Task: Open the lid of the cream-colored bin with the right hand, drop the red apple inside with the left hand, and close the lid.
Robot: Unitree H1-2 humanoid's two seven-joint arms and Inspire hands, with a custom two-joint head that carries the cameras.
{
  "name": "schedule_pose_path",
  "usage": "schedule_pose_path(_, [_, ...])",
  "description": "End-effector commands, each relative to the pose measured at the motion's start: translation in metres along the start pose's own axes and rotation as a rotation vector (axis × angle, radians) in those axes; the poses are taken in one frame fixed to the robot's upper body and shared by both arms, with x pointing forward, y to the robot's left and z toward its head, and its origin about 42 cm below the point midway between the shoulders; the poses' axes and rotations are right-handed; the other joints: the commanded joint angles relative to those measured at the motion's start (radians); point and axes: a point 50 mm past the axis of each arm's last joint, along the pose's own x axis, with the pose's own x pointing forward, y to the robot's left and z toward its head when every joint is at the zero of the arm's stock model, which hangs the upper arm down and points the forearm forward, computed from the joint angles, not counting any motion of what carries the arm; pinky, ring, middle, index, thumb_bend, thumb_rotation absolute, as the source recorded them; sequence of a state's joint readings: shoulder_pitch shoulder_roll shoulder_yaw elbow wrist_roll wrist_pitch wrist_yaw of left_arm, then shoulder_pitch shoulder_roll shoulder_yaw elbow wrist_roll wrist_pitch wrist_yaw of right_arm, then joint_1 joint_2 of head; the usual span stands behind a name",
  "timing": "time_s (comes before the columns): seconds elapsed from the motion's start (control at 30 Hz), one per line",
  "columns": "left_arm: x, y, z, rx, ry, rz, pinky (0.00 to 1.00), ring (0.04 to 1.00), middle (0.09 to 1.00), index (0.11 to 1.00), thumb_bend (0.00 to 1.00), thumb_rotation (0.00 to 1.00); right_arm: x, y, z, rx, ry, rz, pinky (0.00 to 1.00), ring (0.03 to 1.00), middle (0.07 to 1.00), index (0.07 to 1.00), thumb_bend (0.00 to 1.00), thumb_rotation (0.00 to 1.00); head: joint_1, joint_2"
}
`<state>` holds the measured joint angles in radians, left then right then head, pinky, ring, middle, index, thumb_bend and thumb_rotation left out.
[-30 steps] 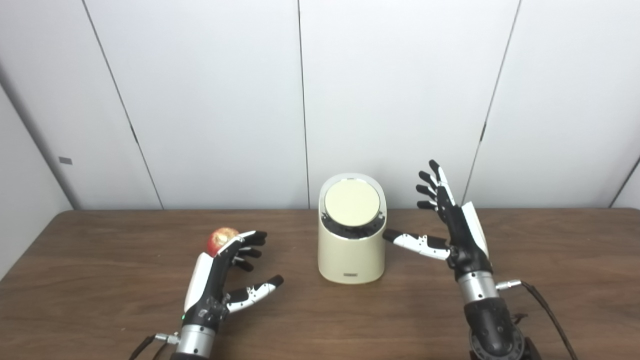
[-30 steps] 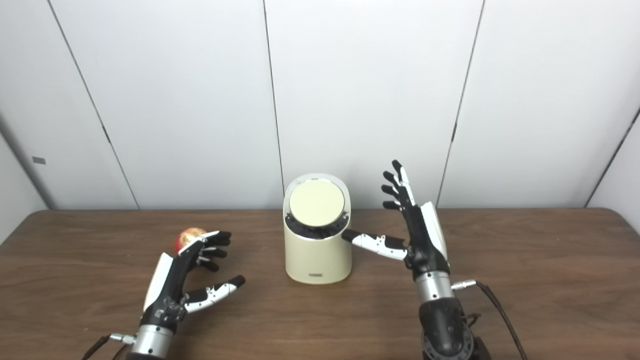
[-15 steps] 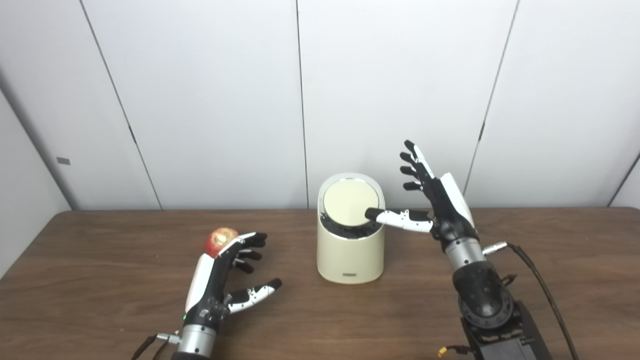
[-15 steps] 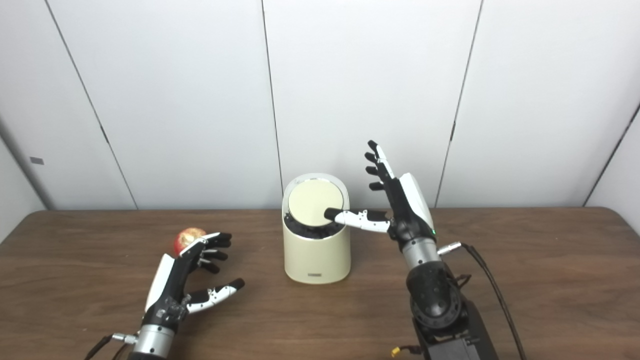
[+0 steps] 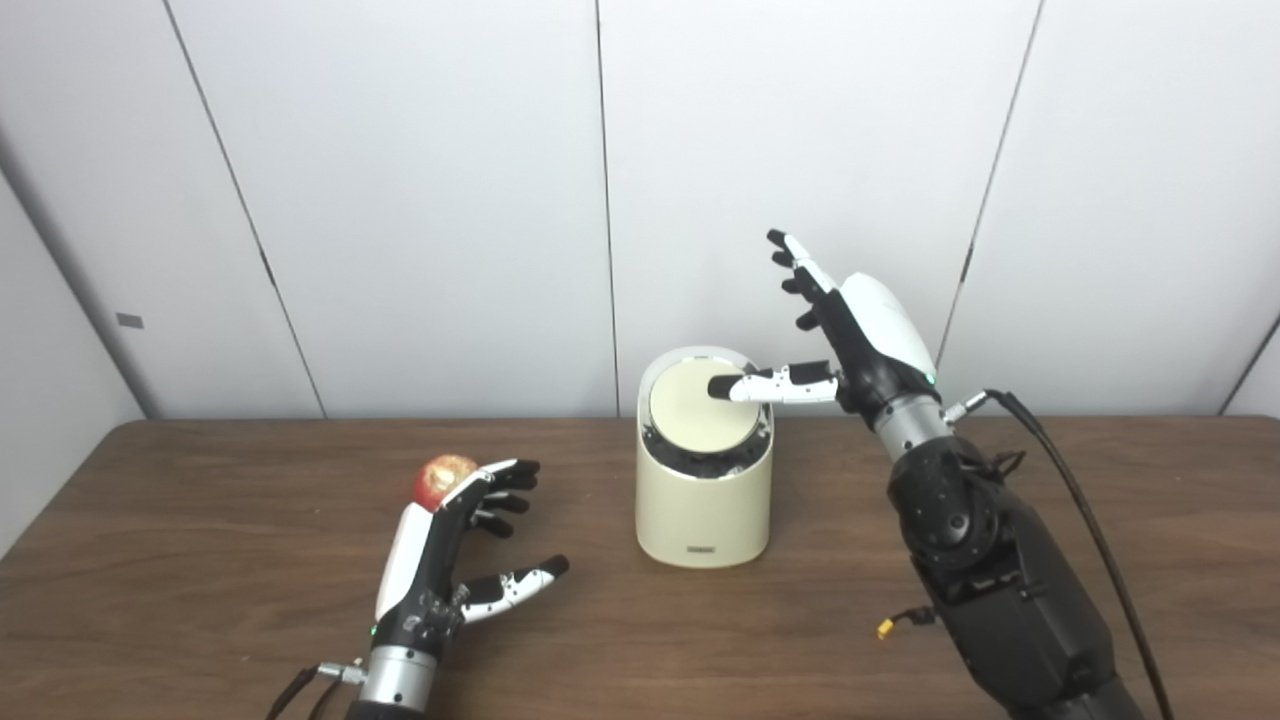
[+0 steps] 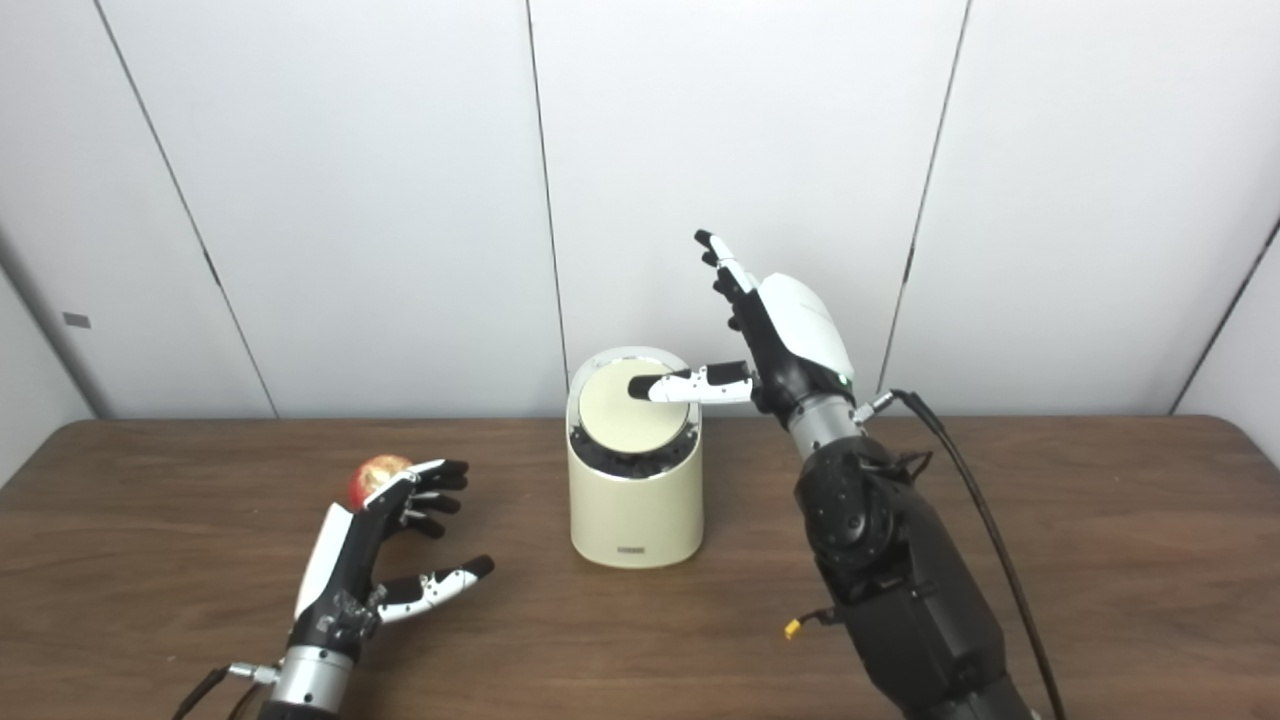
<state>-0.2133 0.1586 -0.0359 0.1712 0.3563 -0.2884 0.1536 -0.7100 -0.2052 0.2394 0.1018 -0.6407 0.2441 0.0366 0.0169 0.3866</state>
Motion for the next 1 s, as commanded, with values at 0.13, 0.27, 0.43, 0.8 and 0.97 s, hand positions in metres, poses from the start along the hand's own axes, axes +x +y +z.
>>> schedule_pose_path(0.13, [0.016, 0.007, 0.015, 0.004, -0.082, 0.038, 0.59, 0.683, 0.743, 0.771, 0.68, 0.0, 0.022, -0.026, 0.017, -0.09, -0.082, -0.06, 0.66, 0.883, 0.956, 0.962, 0.97, 0.39, 0.001, 0.001])
schedule_pose_path(0.27, [0.016, 0.006, 0.016, -0.006, -0.089, 0.04, 0.56, 0.681, 0.747, 0.771, 0.68, 0.01, 0.026, -0.025, 0.015, -0.11, -0.083, -0.046, 0.67, 0.884, 0.959, 0.952, 0.97, 0.38, 0.006, 0.001])
schedule_pose_path(0.43, [0.016, 0.006, 0.018, -0.018, -0.089, 0.037, 0.54, 0.679, 0.75, 0.773, 0.69, 0.05, 0.029, -0.019, 0.014, -0.125, -0.093, -0.034, 0.72, 0.884, 0.957, 0.94, 0.98, 0.4, 0.008, 0.004])
schedule_pose_path(0.8, [0.016, 0.005, 0.021, -0.019, -0.093, 0.035, 0.55, 0.678, 0.745, 0.773, 0.69, 0.06, 0.028, -0.01, 0.023, -0.151, -0.093, 0.015, 0.69, 0.856, 0.951, 0.952, 0.96, 0.38, 0.012, 0.016])
schedule_pose_path(0.97, [0.016, 0.005, 0.022, -0.019, -0.089, 0.037, 0.54, 0.68, 0.747, 0.771, 0.69, 0.05, 0.026, -0.005, 0.028, -0.166, -0.094, 0.035, 0.7, 0.858, 0.95, 0.945, 0.96, 0.4, 0.013, 0.02])
